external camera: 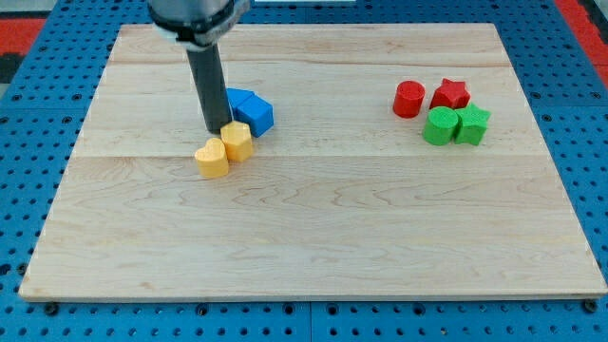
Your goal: Move the yellow hexagon bottom right to the yellow heart
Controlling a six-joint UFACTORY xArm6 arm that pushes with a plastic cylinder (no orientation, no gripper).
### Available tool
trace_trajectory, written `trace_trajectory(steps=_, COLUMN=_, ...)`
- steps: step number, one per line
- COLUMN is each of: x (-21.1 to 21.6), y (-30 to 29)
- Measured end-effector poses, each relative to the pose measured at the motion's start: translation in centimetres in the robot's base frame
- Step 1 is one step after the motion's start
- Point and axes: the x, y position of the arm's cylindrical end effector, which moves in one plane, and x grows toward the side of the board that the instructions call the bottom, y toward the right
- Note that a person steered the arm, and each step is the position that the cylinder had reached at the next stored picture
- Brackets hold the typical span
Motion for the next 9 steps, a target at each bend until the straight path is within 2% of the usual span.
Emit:
trace_trajectory(steps=1, x=4.8, y=-0.2)
trace_trajectory(steps=2, x=5.3, y=-2.1)
trace_trajectory(steps=3, x=0.4, y=-4.0)
trace_trajectory(steps=4, x=1.6, y=2.4)
trace_trajectory(steps=5, x=3.4, y=3.6)
trace_trajectory(steps=7, x=4.3, y=6.5)
trace_trajectory(steps=8, x=6.3, y=8.9)
trace_trajectory(steps=9, x=8.0, y=4.5)
